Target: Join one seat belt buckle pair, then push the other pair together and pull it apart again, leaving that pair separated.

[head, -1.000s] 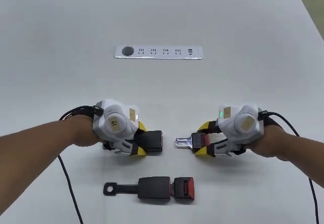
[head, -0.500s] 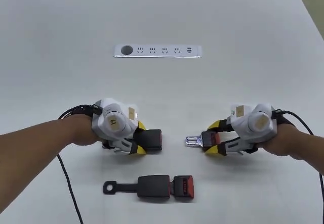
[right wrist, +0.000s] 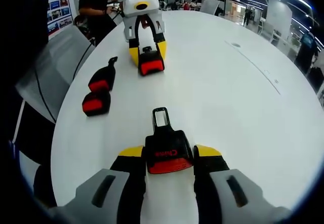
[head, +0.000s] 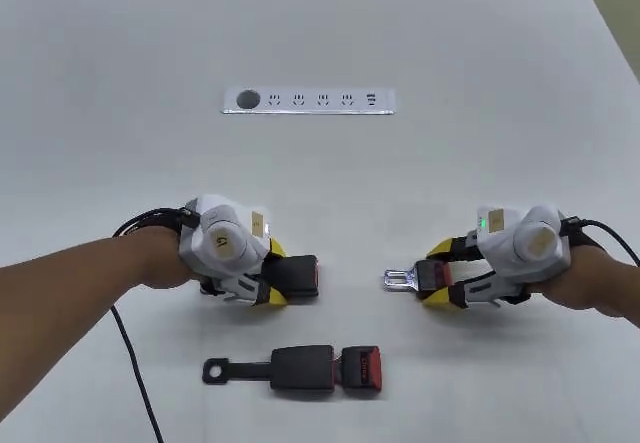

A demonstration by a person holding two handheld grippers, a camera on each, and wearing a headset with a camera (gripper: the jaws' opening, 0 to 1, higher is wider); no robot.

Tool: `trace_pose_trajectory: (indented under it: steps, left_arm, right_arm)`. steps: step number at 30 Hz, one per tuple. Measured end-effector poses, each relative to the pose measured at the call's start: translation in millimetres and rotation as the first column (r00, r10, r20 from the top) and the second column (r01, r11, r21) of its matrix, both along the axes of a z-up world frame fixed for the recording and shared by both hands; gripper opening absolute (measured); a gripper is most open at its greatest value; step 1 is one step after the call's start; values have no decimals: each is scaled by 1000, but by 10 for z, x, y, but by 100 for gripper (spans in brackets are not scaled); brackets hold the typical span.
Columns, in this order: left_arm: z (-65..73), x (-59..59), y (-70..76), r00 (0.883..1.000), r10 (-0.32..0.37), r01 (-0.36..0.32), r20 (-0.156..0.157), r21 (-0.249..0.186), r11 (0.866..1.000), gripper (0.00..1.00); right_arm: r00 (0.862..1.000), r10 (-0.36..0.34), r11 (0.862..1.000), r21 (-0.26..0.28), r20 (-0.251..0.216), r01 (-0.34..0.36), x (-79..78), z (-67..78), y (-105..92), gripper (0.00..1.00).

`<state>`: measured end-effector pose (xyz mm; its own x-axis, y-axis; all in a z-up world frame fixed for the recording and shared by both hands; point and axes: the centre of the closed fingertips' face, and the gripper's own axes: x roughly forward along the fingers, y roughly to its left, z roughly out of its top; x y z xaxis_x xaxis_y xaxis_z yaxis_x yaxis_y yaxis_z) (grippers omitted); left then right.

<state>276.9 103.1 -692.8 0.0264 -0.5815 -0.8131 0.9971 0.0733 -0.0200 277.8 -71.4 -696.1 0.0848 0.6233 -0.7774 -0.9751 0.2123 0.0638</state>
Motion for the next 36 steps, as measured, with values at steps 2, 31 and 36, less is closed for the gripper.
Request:
trace_pose_trajectory:
  steps: [2,31,36]
  left_arm:
    - [0,-2,2,1000,3,-3,0,0,1000,34]
    - [4,-16,2,1000,18,-18,-6,34,999,35]
    - [24,-111,-22,999,19,-18,-34,34,999,46]
  right_arm:
    - [1000,0,1000,-2,1,0,8,-4,-16,35]
    - [1000,-16,1000,-4,4,16,-10,30,-102,36]
    - [995,-95,995,2,-14,95,26,29,-100,40]
